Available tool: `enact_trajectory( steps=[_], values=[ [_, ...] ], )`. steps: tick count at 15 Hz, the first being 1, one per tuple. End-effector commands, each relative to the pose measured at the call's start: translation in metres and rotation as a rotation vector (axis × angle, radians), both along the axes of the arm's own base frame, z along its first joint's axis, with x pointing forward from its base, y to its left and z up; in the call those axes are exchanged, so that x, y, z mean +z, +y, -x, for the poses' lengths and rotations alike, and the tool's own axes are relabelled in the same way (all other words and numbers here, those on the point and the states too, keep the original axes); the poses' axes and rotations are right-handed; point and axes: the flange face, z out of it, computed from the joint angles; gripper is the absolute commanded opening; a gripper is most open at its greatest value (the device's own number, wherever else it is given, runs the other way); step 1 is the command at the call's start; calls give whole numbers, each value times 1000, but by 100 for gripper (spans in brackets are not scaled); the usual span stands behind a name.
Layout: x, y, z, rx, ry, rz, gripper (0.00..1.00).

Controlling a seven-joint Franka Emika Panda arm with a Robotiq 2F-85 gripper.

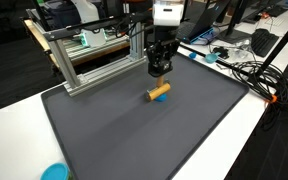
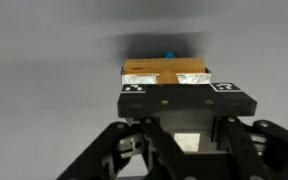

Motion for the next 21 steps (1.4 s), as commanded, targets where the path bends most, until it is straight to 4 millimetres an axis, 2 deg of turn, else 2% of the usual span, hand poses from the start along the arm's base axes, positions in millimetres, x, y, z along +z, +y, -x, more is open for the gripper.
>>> enact_trajectory(
  steps=[1,10,17,21],
  values=[
    [-27,3,-8,8,13,2,22],
    [-46,-12,-17,-28,-5,-51,22],
    [-46,-7,-20,-28,-61,-11,22],
    [-52,-6,-19,-24,-29,-14,22]
  ],
)
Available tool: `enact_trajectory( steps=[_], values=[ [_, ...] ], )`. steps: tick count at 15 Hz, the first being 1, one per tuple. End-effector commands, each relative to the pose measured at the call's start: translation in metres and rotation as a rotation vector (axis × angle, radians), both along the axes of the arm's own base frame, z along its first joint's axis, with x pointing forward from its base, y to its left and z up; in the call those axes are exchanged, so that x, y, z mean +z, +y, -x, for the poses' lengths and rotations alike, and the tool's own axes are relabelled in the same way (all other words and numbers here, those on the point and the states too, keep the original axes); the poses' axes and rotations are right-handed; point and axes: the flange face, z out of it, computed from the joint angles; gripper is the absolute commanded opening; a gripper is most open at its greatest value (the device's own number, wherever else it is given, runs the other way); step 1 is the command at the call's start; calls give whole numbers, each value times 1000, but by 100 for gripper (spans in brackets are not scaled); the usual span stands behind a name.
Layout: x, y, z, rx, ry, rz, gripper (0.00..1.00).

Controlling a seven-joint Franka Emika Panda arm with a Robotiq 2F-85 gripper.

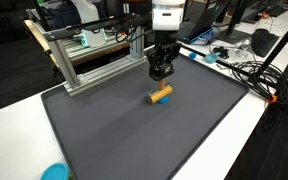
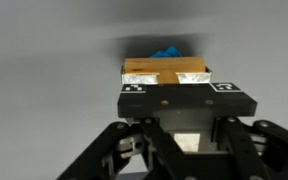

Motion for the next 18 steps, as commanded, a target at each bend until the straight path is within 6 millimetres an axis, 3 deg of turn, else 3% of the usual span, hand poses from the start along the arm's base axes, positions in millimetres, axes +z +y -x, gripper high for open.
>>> enact_trajectory(
  steps=[1,18],
  values=[
    [-45,2,-10,-2,-9,13,22],
    [-52,-1,-20,-31,-58,19,22]
  ],
)
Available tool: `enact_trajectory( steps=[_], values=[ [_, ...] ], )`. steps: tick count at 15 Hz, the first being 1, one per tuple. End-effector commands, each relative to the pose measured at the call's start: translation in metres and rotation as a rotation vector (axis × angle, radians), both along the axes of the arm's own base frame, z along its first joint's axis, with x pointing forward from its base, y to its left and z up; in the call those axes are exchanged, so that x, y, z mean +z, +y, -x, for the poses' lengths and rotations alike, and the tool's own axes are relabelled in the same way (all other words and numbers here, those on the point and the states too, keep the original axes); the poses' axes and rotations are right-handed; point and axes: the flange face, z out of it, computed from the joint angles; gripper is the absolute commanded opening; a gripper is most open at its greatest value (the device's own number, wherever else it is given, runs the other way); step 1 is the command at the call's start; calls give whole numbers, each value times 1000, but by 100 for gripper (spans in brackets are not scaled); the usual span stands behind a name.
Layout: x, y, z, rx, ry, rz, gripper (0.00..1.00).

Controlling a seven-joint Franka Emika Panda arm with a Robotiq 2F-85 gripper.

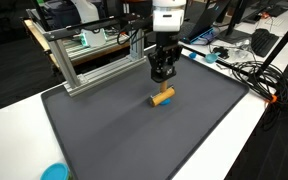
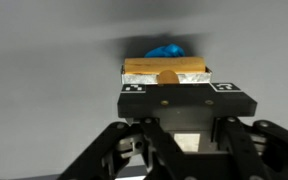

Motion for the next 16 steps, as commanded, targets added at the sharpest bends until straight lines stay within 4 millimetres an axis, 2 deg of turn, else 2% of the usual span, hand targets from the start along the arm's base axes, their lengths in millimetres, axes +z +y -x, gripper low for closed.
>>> enact_trajectory(
  steps=[1,10,16],
  values=[
    [-49,-3,-14,-18,-7,43,22],
    [-44,-8,-22,-77,-31,97,22],
    [-34,-18,-32,-149,-67,85,22]
  ],
)
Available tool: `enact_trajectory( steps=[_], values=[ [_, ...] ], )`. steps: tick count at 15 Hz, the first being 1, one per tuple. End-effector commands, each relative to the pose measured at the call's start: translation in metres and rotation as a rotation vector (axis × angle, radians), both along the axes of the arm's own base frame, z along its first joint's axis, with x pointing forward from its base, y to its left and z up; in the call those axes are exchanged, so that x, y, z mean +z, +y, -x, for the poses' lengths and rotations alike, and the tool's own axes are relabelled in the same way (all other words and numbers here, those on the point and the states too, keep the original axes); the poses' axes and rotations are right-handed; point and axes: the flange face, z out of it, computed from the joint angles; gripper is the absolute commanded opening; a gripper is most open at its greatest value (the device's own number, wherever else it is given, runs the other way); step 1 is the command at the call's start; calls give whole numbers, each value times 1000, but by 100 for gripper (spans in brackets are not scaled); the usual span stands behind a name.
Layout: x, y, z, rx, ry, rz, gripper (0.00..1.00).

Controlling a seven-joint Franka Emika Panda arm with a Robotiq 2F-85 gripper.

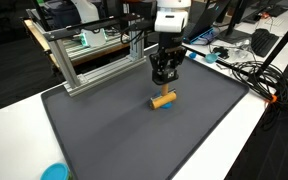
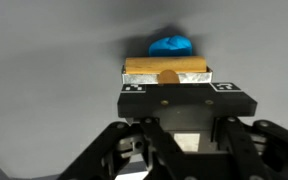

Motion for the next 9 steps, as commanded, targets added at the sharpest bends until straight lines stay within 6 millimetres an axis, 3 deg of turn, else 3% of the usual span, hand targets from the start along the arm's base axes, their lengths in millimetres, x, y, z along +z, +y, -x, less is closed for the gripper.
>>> enact_trajectory(
  steps=[1,5,7,9],
  values=[
    [-30,-22,-22,-42,-57,49,22],
    [-1,-18,-28,-54,-130,25,22],
    [27,-7,-19,-12,-139,-31,22],
    [50,10,3,108,-97,-77,22]
  ],
)
